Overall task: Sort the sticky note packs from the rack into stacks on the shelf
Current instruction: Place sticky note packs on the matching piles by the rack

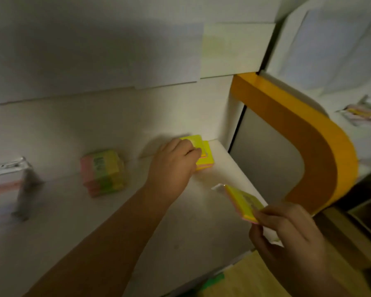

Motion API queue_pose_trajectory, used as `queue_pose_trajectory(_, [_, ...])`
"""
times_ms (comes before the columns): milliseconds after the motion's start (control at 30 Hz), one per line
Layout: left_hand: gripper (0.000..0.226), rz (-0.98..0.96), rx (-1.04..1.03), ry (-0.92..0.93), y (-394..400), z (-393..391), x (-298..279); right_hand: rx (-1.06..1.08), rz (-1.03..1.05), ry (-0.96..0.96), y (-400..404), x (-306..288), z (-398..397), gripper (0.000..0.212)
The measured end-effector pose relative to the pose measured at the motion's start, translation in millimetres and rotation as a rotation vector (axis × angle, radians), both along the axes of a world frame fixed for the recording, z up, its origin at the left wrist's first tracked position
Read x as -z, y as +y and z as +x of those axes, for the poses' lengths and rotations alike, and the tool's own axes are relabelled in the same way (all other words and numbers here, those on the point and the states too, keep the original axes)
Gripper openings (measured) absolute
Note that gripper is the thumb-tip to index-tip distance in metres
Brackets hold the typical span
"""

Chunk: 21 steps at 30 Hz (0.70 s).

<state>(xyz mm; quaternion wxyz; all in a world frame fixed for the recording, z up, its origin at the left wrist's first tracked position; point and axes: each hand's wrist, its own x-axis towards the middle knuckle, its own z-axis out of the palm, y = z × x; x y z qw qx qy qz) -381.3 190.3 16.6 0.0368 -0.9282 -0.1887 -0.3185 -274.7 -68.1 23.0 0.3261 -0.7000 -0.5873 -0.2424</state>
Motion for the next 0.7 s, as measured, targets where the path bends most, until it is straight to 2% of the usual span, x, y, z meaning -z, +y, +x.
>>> queue_pose_trajectory(133, [0.022,0.013,0.022,0.067,6.6,23.4,8.1,0.059,-0.019,0.018,-18.6,3.3,-3.2,0.01])
queue_pose_trajectory(400, [0.032,-0.079,0.092,0.157,7.4,17.0,21.7,0.105,0.002,0.041,-16.5,4.2,-4.4,0.011])
queue_pose_trajectory(567, [0.032,-0.164,0.074,0.029,0.3,-16.7,13.2,0.067,0.04,0.0,21.0,-2.4,3.7,0.012])
queue_pose_trajectory(700, [0.027,-0.142,0.065,-0.051,-10.2,-61.8,7.1,-0.022,0.101,-0.073,77.3,-4.9,19.1,0.016])
